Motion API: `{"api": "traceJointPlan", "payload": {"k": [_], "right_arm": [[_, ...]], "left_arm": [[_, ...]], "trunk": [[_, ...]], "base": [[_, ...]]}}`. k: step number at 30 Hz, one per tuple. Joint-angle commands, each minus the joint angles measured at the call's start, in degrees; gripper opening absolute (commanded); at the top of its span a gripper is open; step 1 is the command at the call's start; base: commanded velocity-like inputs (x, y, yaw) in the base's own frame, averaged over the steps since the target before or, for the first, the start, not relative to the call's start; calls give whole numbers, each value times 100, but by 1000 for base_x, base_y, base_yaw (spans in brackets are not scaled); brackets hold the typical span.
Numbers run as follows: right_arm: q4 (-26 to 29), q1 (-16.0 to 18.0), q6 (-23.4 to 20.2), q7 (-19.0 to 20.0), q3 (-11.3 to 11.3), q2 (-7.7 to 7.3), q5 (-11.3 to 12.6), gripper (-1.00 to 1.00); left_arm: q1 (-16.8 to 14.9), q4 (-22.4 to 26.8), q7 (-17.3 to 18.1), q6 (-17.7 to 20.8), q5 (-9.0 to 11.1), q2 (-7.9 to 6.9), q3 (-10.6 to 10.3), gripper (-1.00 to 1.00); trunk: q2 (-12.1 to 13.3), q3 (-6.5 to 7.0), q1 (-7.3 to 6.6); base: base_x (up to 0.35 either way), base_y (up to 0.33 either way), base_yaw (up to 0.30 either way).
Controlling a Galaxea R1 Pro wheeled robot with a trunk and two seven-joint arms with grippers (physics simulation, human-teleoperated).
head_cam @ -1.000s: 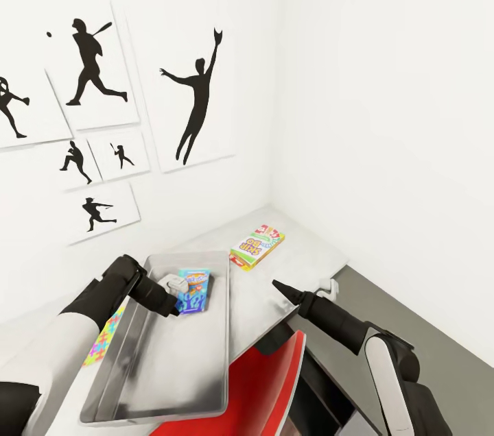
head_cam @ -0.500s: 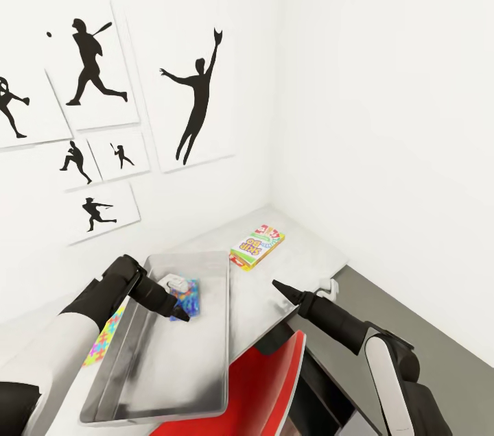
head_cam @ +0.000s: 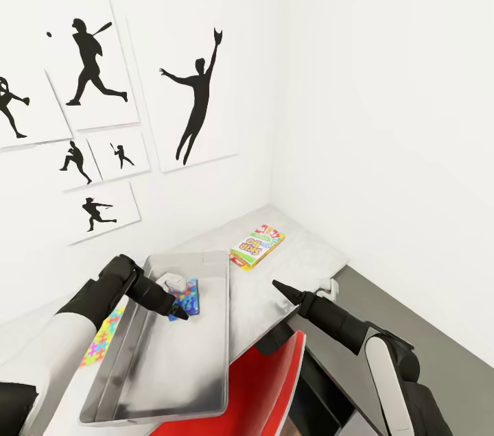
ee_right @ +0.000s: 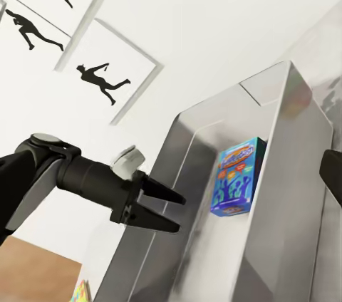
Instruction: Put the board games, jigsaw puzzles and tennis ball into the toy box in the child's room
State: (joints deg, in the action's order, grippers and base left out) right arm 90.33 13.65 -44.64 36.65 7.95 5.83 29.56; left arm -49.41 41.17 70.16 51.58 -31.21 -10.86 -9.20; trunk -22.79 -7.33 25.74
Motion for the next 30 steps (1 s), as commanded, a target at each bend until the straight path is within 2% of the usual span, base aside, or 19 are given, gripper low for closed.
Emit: {"api": "traceJointPlan", "payload": {"k": [1,3,6,12,16,23,28,30], "right_arm": [[2,6,-36,19,14,6,6,100],[2,6,-36,23,14,6,6,100],[2,6,-36,26,14,6,6,100],[2,6,-36,26,14,6,6,100],[2,6,-36,26,14,6,6,100],[2,6,-36,29,14,6,6,100],[2,6,-36,34,14,6,6,100],[2,6,-36,33,14,6,6,100]], "left_arm": [[-4,13,133,27,-39,-6,120,100],[-2,19,370,-32,-36,-16,383,100],[-3,22,789,-180,-42,-74,586,100],[-6,22,1330,-227,-42,-272,650,100],[0,22,1712,-234,-42,-391,785,100],[11,22,1984,-298,-34,-516,1390,100],[45,22,1984,-551,0,-545,2015,100],[65,22,1984,-582,30,-546,2197,100]], "trunk": [[-13,-13,4],[-13,-13,4],[-13,-13,4],[-13,-13,4],[-13,-13,4],[-13,-13,4],[-13,-13,4],[-13,-13,4]], "base": [[0,0,0],[0,0,0],[0,0,0],[0,0,0],[0,0,0],[0,0,0],[0,0,0],[0,0,0]]}}
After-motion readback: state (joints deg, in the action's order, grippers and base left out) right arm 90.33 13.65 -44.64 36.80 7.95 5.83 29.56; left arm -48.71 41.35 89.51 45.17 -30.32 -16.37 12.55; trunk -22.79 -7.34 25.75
